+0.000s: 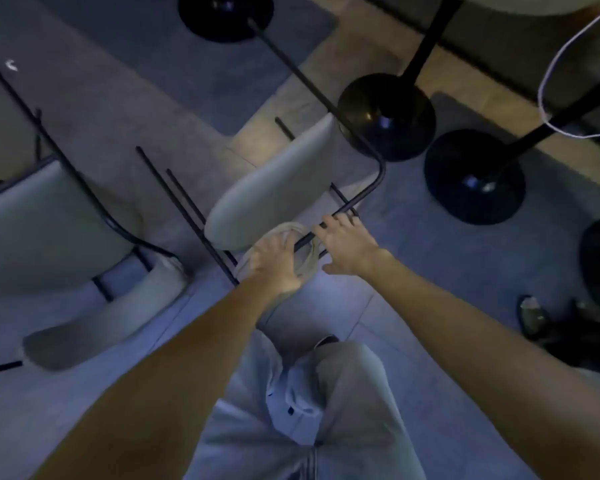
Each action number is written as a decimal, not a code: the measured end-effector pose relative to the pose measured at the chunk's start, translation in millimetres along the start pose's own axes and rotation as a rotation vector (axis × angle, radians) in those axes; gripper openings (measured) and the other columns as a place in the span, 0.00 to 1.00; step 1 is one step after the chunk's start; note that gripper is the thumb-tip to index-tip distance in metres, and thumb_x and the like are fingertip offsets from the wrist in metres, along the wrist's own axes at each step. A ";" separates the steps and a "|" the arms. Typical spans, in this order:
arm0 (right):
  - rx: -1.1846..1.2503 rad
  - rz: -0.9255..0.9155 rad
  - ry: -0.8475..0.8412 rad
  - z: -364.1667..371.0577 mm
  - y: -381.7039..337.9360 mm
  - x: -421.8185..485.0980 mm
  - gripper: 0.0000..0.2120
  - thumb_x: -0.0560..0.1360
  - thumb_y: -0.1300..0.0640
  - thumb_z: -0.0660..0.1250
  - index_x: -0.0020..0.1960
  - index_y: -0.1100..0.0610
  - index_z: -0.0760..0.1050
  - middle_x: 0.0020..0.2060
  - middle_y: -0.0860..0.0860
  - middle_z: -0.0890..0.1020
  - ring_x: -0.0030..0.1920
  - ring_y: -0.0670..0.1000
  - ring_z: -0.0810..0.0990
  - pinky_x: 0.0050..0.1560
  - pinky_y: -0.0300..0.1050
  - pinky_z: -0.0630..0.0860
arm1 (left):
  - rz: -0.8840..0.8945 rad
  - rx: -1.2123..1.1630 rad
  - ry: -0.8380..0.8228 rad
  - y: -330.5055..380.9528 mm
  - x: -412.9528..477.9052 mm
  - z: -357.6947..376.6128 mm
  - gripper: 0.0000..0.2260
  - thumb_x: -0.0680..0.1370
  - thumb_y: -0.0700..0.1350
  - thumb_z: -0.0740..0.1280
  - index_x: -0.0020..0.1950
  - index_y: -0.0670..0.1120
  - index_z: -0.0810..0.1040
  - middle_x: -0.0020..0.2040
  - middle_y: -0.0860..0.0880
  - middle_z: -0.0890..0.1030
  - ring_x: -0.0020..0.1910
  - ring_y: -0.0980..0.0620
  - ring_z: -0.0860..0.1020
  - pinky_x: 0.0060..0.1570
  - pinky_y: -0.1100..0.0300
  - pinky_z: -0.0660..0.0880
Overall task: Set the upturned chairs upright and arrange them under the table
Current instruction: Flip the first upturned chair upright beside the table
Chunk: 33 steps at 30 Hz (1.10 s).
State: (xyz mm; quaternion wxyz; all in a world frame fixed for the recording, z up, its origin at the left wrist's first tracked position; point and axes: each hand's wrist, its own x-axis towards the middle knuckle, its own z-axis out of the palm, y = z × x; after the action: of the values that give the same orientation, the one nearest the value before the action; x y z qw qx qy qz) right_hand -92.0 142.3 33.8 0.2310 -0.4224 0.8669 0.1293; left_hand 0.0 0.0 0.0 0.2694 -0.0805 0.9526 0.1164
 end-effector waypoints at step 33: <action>-0.265 -0.220 -0.046 -18.3 -76.5 104.9 0.29 0.79 0.64 0.59 0.76 0.65 0.52 0.75 0.72 0.48 0.75 0.74 0.48 0.70 0.73 0.54 | -0.360 -0.244 0.033 -37.9 40.7 59.9 0.44 0.79 0.51 0.65 0.79 0.42 0.34 0.78 0.34 0.39 0.78 0.34 0.42 0.70 0.42 0.66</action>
State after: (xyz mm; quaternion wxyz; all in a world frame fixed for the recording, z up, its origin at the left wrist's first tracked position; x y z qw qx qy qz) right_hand -93.1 17.4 -6.2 0.2059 -0.5384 0.7852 0.2262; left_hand 3.5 -24.2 -78.0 0.2585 -0.2833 0.9060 0.1794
